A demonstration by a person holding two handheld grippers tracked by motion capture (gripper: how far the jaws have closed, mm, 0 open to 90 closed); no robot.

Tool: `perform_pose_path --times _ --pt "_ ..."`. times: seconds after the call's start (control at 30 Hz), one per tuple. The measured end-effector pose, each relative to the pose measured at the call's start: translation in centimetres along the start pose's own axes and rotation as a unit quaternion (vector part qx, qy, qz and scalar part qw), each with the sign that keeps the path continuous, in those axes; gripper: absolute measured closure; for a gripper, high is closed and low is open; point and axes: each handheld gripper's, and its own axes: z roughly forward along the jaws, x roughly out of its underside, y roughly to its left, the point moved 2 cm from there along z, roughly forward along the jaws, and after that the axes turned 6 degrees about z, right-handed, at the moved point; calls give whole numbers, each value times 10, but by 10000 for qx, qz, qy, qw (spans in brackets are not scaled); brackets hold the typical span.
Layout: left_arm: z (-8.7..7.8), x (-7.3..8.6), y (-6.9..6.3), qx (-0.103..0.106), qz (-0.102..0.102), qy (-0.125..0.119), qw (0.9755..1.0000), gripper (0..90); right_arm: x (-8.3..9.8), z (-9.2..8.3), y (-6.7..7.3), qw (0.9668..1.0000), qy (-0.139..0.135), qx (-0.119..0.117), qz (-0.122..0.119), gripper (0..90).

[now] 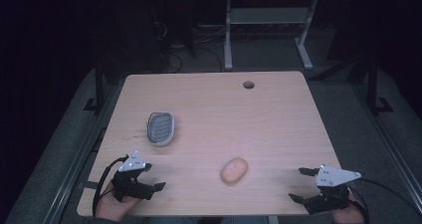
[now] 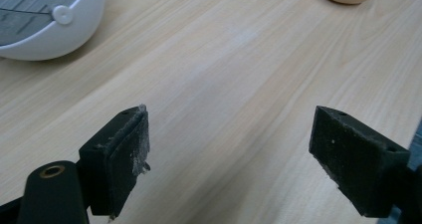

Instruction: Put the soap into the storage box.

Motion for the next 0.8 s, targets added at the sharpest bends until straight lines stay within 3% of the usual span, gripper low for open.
perform_pose_path --times 0.2,0.8 --pt "4 -7 -6 28 124 145 9998 155 1 -3 0 10000 -59 17 21 138" --pt "7 -39 -17 166 406 97 9990 157 1 -5 0 9999 -90 41 13 138"
